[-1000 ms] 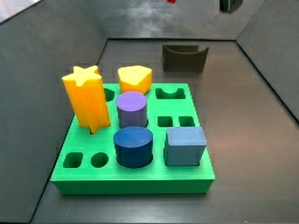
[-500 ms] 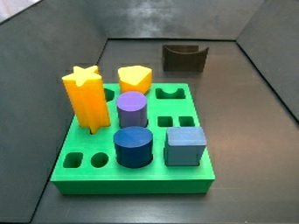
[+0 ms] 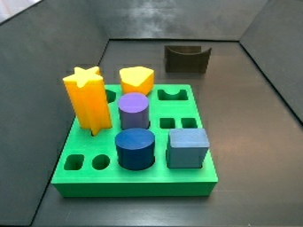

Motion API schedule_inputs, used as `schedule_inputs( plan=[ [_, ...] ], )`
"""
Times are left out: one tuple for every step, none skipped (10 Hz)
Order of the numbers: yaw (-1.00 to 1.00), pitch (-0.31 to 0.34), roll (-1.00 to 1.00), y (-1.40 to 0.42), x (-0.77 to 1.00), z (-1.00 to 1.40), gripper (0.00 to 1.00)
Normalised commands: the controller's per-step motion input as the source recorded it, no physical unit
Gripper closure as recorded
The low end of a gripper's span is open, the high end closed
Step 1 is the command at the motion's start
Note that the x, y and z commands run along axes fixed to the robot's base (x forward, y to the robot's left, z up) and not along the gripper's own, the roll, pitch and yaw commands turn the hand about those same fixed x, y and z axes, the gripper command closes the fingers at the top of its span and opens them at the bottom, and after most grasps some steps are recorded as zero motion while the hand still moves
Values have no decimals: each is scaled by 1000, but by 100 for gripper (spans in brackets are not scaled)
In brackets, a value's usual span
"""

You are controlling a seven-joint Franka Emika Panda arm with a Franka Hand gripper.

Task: Pick up the double-square object. Move up. Place the double-square object on the fixture. Regrasp the double-square object. Move to above the board. Insert the double-square object.
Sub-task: Move to above the board.

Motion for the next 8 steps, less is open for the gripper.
schedule_inputs(
  plan=[
    [29, -322, -1000, -1000, -306, 142, 100],
    [17, -337, -1000, -1000, -312, 143, 100],
    [-11, -367, -1000, -1000, -329, 147, 100],
    [-28, -383, -1000, -1000, -339, 146, 100],
    [-46, -407, -1000, -1000, -356, 149, 100],
    [-64, -441, -1000, -1000, -381, 147, 100],
    [-66, -410, -850, -1000, -407, 149, 100],
    [-60, -354, -692, -1000, -425, 148, 100]
  ],
)
